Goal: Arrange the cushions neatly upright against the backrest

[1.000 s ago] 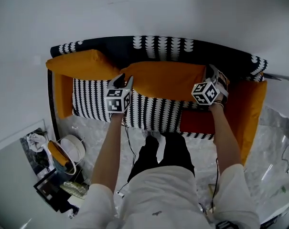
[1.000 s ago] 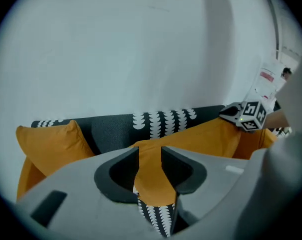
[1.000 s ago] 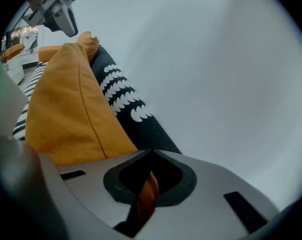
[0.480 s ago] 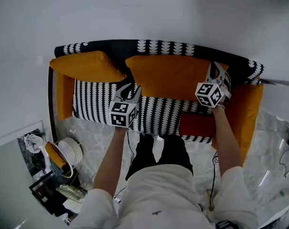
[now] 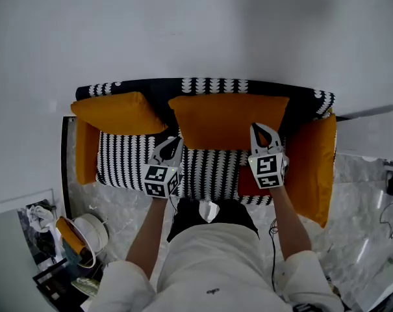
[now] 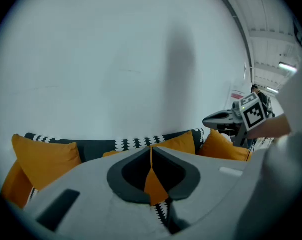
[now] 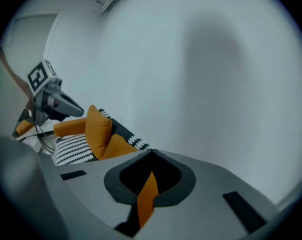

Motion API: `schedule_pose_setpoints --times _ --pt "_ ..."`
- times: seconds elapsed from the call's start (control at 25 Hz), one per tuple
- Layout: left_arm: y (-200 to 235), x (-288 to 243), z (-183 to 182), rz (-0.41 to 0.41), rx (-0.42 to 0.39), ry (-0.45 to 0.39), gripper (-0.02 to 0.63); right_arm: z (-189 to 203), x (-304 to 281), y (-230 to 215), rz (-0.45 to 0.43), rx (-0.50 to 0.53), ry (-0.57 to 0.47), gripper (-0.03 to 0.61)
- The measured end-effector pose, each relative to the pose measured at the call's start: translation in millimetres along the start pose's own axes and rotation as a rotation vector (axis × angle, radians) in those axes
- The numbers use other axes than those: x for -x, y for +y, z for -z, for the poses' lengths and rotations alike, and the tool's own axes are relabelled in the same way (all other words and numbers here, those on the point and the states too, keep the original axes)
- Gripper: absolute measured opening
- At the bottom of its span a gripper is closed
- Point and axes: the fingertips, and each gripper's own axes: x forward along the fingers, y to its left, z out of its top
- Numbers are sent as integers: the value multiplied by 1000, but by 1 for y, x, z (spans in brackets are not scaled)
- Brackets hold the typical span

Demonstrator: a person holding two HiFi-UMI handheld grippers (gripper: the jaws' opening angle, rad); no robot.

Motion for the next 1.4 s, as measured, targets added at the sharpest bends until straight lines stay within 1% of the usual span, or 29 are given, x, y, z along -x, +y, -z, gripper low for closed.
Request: schedule_pose_setpoints --times 0.08,0.2,0.32,0.4,0.52,0.64,0.72,0.84,1.0,1.2,1.4 --pt "-3 17 -5 17 9 -42 12 -15 19 27 -56 -48 -27 9" --pt "-5 43 -15 56 21 -105 12 -38 44 63 -121 -110 -68 9" --pt "-6 75 -24 108 42 -159 11 -59 67 103 -179 -183 -110 9" --pt "-7 97 -29 147 36 -186 12 -72 79 129 -213 -241 -141 9" --pt "-8 125 -32 206 15 -204 11 -92 91 165 -251 -311 -183 9" --pt "-8 151 -23 256 5 -187 11 -101 97 199 -257 -340 -184 9" --pt "-2 167 -15 270 8 -176 12 -106 98 224 -272 -365 -182 8" --pt "11 189 -3 274 13 -169 12 -112 98 263 -299 -362 -171 8" --pt "21 206 11 286 -4 -161 12 -115 94 302 -337 -306 -144 8" --pt "32 217 14 299 -17 -166 12 -121 90 322 -340 -273 -132 8" --pt "29 217 15 306 -8 -174 12 -120 93 324 -335 -264 -125 8"
